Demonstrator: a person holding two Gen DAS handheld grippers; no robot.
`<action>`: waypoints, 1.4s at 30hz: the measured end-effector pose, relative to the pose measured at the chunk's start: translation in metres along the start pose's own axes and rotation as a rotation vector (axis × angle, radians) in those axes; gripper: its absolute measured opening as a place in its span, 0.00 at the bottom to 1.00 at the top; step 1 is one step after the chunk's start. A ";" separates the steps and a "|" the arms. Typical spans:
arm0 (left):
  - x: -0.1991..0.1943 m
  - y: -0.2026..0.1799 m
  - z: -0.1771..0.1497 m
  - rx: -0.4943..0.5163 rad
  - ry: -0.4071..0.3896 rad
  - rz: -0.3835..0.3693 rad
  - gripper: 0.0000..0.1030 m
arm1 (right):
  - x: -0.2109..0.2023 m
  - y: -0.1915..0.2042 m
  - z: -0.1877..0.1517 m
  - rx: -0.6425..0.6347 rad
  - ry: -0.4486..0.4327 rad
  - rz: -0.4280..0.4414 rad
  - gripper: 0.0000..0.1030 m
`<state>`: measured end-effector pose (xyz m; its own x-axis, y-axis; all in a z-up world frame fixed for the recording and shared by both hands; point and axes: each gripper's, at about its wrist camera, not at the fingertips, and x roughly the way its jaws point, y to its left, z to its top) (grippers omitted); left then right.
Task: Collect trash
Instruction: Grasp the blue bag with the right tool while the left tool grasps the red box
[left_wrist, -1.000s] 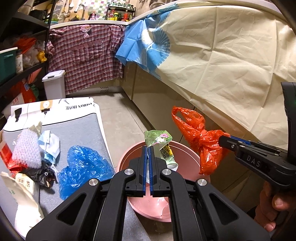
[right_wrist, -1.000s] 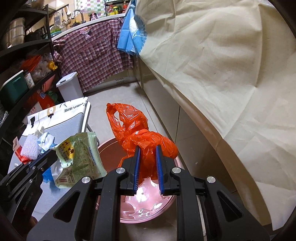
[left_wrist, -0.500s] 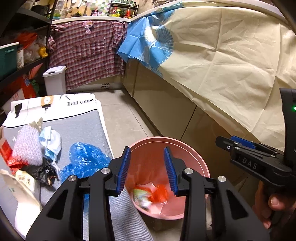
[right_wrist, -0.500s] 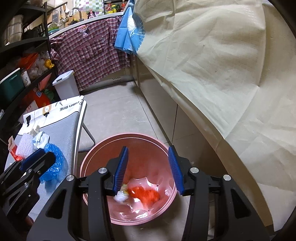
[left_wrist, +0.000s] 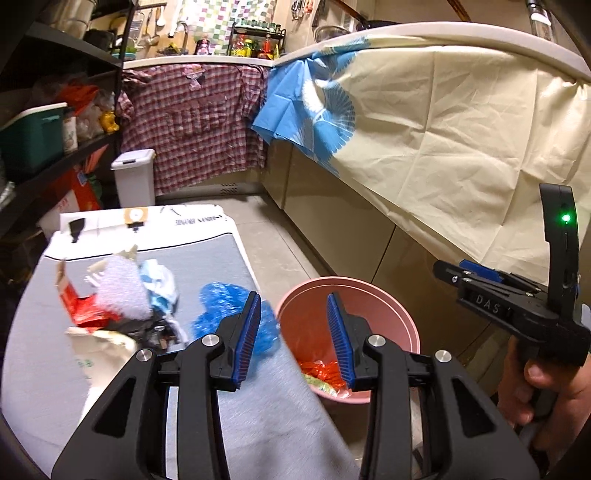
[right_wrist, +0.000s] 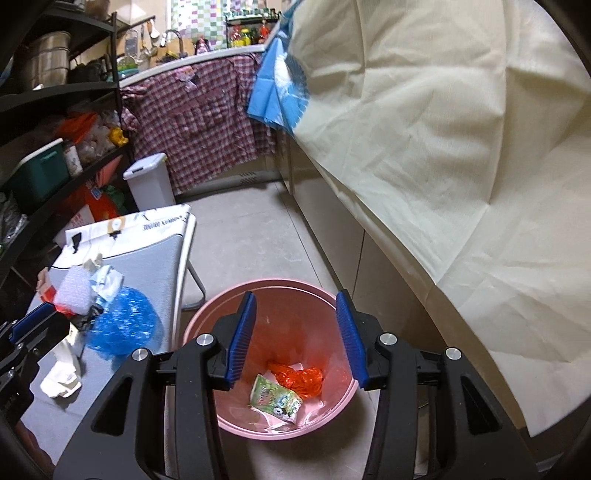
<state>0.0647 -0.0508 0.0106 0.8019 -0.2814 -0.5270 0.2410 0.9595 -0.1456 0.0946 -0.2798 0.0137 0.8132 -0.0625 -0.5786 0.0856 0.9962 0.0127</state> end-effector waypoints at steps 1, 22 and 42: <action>-0.006 0.004 0.001 0.000 -0.002 0.004 0.36 | -0.003 0.001 0.000 -0.001 -0.005 0.005 0.44; -0.080 0.142 0.040 -0.063 -0.069 0.150 0.36 | -0.032 0.089 0.017 -0.057 -0.022 0.248 0.44; 0.000 0.233 -0.003 -0.220 0.032 0.229 0.34 | 0.092 0.161 -0.023 -0.107 0.271 0.326 0.66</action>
<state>0.1192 0.1733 -0.0257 0.8031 -0.0603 -0.5928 -0.0711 0.9781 -0.1958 0.1703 -0.1234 -0.0567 0.6064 0.2605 -0.7513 -0.2223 0.9627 0.1544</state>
